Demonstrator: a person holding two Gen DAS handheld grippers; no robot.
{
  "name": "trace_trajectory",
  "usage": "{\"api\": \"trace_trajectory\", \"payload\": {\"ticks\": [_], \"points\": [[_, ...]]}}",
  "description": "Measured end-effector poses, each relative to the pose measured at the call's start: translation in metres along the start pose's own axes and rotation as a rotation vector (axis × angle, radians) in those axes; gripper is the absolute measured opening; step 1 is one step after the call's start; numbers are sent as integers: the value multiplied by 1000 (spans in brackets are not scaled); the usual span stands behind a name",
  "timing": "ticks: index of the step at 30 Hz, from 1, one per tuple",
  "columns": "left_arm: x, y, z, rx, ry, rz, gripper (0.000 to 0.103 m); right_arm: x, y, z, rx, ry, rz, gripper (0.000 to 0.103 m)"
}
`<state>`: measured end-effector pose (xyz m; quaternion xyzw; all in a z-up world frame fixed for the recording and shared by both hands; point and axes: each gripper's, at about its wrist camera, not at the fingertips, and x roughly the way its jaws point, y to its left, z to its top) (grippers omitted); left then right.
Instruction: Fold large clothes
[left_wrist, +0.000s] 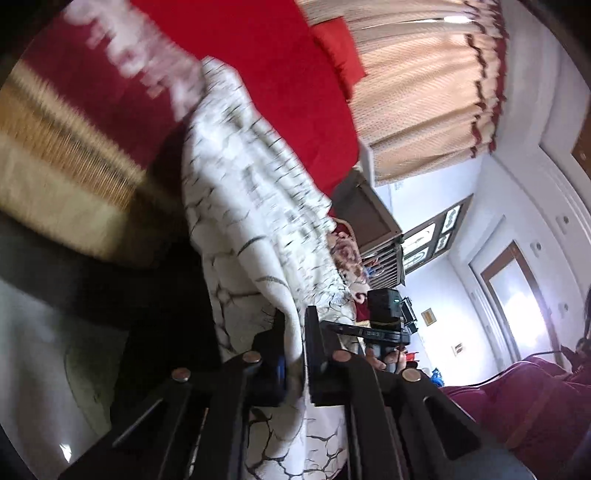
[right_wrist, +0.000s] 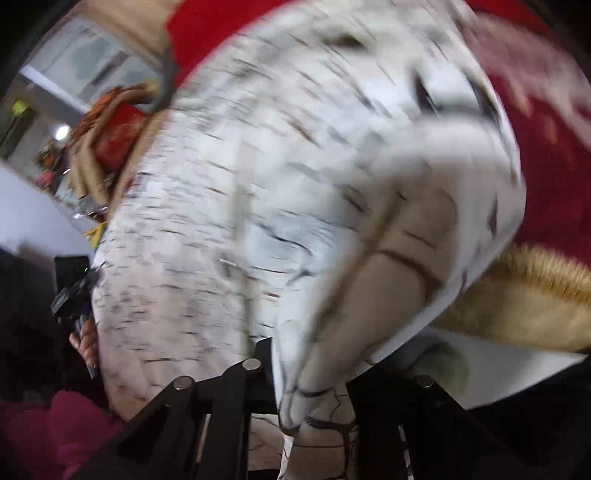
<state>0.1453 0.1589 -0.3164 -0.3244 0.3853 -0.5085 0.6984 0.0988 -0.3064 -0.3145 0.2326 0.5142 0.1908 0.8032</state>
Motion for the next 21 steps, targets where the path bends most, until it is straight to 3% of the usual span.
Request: {"api": "trace_trajectory", "payload": {"ticks": [4, 7, 14, 18, 21], "points": [[-5, -34, 29, 90, -26, 23, 6, -43, 39, 19, -103, -101, 73, 13], [-5, -64, 51, 166, -44, 41, 6, -70, 51, 40, -111, -184, 138, 12], [-9, -92, 105, 211, -131, 55, 6, -102, 43, 89, -64, -325, 255, 11], [-8, -91, 166, 189, -198, 90, 6, -115, 34, 153, 18, -416, 296, 11], [1, -88, 214, 194, -227, 139, 6, -123, -1, 207, 137, -469, 307, 11]]}}
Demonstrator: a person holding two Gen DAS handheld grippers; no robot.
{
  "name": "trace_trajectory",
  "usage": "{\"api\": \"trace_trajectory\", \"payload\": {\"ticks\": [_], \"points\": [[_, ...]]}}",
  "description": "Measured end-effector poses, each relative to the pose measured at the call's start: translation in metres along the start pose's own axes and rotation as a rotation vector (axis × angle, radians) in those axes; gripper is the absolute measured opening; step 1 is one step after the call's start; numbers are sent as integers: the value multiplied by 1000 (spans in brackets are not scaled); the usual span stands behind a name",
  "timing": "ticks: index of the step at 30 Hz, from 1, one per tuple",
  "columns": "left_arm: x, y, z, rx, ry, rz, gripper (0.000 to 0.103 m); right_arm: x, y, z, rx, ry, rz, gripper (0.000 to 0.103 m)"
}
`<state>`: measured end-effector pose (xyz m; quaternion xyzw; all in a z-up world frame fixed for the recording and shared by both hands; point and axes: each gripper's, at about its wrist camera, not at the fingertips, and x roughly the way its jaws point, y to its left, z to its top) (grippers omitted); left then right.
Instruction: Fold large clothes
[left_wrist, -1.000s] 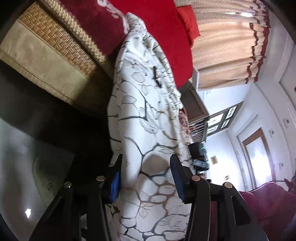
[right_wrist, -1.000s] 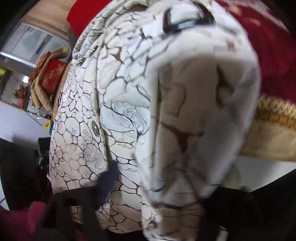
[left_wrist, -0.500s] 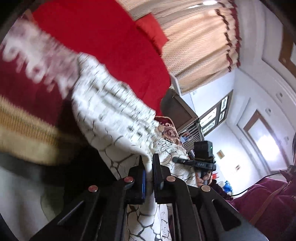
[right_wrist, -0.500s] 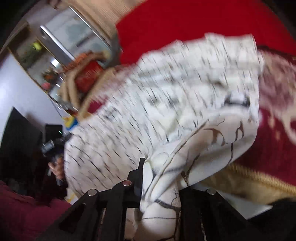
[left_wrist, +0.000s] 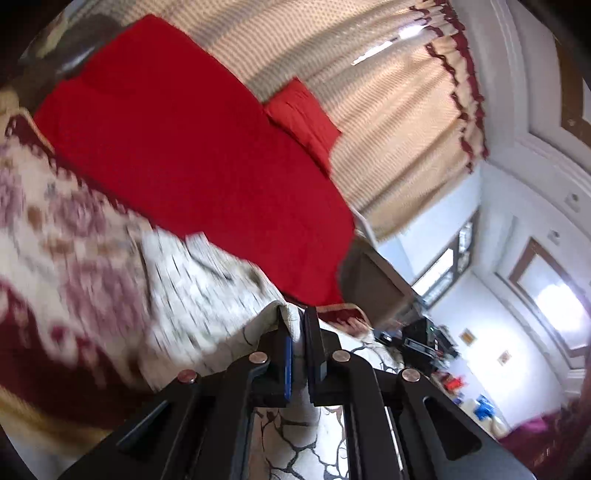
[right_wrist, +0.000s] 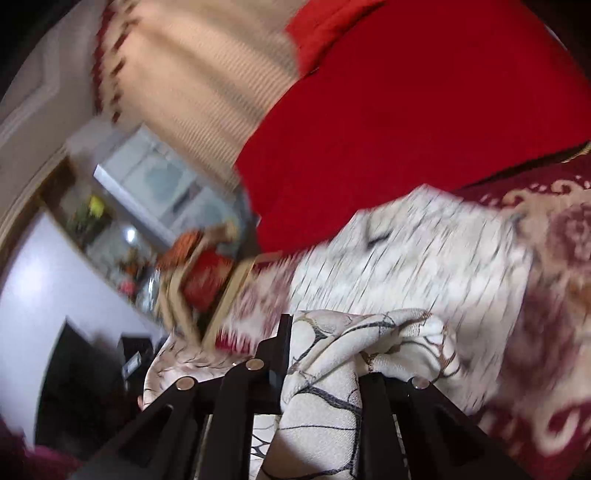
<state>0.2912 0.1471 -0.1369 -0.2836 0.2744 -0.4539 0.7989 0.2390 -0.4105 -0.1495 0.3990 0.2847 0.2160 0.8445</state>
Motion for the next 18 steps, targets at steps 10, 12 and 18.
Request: {"api": "trace_trajectory", "payload": {"ticks": [10, 12, 18], "points": [[148, 146, 88, -268, 100, 368, 4, 122, -197, 77, 710, 114, 61, 27], [158, 157, 72, -304, 134, 350, 3, 127, -209, 68, 719, 97, 115, 27], [162, 151, 39, -339, 191, 298, 57, 110, -172, 80, 565, 59, 159, 84]]}}
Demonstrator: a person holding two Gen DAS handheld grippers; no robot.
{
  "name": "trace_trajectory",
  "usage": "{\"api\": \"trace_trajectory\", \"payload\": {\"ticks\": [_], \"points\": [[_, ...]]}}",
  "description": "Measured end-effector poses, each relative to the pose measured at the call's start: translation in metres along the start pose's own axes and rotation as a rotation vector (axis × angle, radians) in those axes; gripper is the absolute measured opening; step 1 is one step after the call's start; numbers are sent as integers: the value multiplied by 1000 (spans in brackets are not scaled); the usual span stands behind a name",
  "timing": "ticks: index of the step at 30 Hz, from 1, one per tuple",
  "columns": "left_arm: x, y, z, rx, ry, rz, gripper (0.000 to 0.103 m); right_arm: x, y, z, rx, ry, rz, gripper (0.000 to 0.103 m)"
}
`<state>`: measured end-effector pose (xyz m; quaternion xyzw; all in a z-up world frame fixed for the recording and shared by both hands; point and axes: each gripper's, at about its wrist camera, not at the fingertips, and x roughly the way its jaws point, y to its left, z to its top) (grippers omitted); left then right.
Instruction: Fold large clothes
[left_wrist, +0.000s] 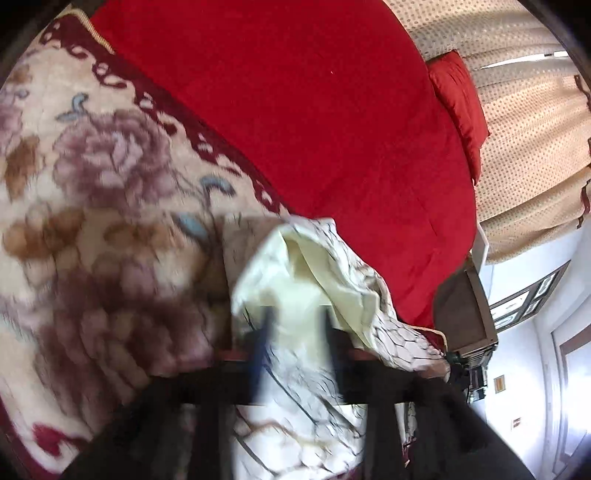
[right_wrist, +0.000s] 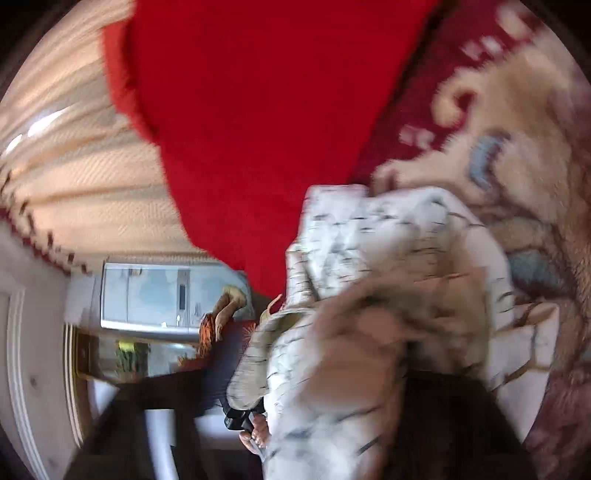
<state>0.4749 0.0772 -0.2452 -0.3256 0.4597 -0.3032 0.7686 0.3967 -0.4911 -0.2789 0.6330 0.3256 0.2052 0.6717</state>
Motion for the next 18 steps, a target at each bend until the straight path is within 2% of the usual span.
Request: {"api": "trace_trajectory", "payload": {"ticks": [1, 3, 6, 9, 12, 13, 17, 18], "points": [[-3, -3, -4, -1, -14, -11, 70, -3, 6, -6, -31, -21, -4, 86], [-4, -11, -8, 20, -19, -2, 71, -10, 19, -19, -83, -16, -22, 86], [3, -20, -6, 26, 13, 15, 71, -8, 32, -39, -135, 50, -49, 86], [16, -22, -1, 23, 16, 24, 70, -10, 43, -55, -188, 47, -70, 86], [18, -35, 3, 66, 0, 38, 42, -12, 56, -60, -224, 45, -91, 86], [21, -40, 4, 81, 7, 25, 38, -22, 53, -62, -237, 50, -91, 86], [23, -57, 4, 152, 3, 25, 34, -25, 51, -76, -263, 115, -120, 86], [25, -59, 3, 157, 16, 28, 35, -22, 49, -82, -271, 143, -143, 82]]}}
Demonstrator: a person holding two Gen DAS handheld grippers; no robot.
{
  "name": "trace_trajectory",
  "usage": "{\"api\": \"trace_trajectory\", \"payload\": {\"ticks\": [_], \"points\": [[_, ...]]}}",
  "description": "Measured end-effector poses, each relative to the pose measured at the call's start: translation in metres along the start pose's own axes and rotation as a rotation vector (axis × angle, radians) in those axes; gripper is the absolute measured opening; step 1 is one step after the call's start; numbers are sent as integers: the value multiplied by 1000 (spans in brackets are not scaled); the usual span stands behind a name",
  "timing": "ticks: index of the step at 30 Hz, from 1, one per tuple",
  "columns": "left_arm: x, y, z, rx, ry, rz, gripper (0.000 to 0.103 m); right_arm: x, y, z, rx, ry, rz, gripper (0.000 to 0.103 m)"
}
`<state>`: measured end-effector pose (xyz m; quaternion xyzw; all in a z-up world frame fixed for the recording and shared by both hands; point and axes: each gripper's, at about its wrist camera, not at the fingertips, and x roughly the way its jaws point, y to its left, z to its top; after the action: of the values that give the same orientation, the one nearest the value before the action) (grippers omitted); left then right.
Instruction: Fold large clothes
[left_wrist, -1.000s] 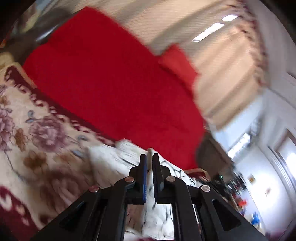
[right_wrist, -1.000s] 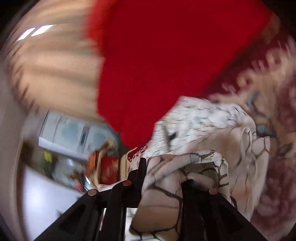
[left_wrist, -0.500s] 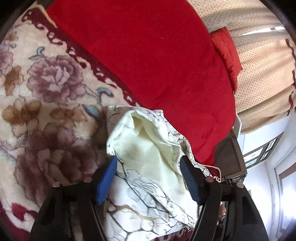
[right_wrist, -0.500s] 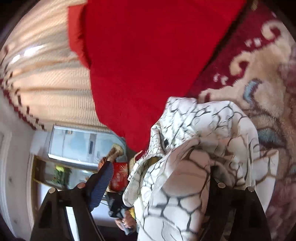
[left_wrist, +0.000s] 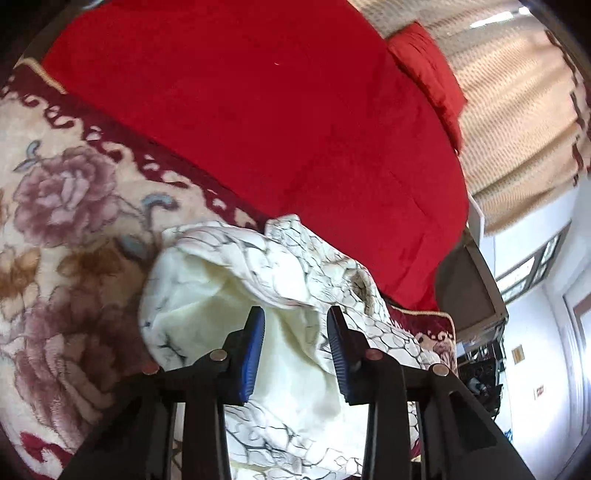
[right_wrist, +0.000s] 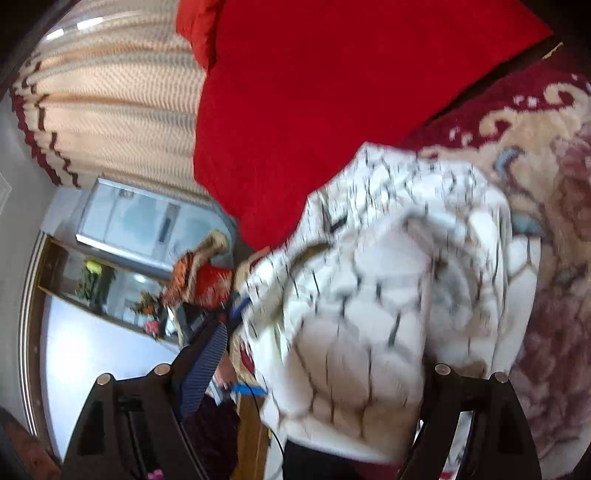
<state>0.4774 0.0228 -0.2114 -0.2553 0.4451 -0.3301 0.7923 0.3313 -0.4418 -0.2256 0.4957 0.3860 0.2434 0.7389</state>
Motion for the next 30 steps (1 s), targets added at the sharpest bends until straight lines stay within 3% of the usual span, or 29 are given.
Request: {"api": "trace_trajectory", "payload": {"ticks": [1, 3, 5, 7, 9, 13, 17, 20, 21, 22, 25, 27, 28, 30], "points": [[2, 0, -2, -8, 19, 13, 37, 5, -2, -3, -2, 13, -24, 74], [1, 7, -7, -55, 47, 14, 37, 13, -5, -10, -8, 31, -72, 67], [-11, 16, -16, -83, 18, -7, 45, 20, -1, -15, -44, 32, -107, 54], [-26, 25, -22, -108, -31, 18, 74, 27, 1, -18, -57, 31, -106, 44], [-41, 39, -28, -161, -85, 26, 75, 33, 1, -21, -73, 18, -116, 42], [-44, 56, -27, -249, -86, 16, 77, 44, -10, -27, -51, 9, -117, 42], [-15, 53, -10, -230, -39, 23, 77, 39, -14, -24, -36, -15, -93, 40], [4, 48, -3, -204, -11, 99, 75, 41, -17, -22, 0, 4, -81, 44], [7, 49, -1, -208, -12, 106, 67, 39, -19, -21, 20, 1, -66, 46], [8, 48, 0, -203, -17, 116, 42, 38, -19, -20, 20, -11, -62, 46], [7, 39, 5, -133, -11, 209, 16, 40, -11, -17, -11, -4, -90, 43], [4, 28, 10, -70, -14, 234, 3, 37, 1, -14, -64, -21, -119, 34], [1, 22, 14, -44, -12, 237, 3, 35, 7, -12, -84, -31, -119, 27], [-1, 4, 23, 14, -1, 232, 4, 26, 20, -2, -120, -68, -109, 26]]}}
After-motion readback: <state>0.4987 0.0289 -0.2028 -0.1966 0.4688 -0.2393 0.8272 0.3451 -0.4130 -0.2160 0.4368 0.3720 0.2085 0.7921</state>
